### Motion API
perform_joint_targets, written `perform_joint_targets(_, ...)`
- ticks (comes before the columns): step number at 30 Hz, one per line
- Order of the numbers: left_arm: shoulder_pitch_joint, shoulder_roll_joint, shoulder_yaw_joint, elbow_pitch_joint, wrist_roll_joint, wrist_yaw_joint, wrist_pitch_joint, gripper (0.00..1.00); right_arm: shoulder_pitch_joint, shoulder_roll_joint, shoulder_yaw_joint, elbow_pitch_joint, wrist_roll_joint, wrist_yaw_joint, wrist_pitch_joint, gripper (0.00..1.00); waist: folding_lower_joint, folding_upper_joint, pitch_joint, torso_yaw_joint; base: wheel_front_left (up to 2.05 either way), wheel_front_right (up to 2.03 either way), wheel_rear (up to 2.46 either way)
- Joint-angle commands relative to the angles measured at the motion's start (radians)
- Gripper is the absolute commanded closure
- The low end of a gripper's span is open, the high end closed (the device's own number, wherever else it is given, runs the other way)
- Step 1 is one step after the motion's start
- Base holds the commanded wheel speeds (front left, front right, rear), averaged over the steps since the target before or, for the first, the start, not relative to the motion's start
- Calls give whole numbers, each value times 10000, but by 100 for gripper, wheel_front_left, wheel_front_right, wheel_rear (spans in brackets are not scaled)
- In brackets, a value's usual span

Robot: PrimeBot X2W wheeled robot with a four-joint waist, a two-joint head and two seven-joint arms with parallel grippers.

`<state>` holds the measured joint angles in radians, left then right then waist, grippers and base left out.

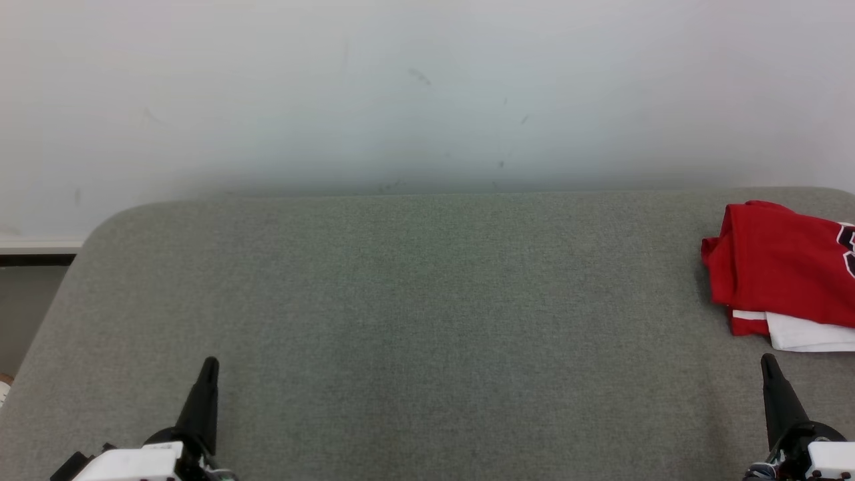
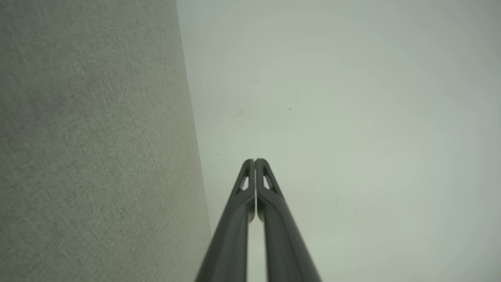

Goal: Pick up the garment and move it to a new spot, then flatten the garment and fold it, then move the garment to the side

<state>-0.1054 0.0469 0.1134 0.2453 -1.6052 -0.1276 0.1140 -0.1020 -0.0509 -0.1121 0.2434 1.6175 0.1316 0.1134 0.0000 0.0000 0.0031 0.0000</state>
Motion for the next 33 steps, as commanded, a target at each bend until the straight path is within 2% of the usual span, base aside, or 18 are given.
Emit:
perform_joint_targets(1, -74, 63, 20, 6, -142, -61, 38, 100, -115, -8, -44, 27, -72, -17, 31, 100, 0, 0, 0, 0, 0, 0, 0)
perform_joint_targets(33, -74, 64, 19, 5, -143, -61, 37, 100, -117, -1, -51, 28, -69, -17, 41, 100, 0, 0, 0, 0, 0, 0, 0)
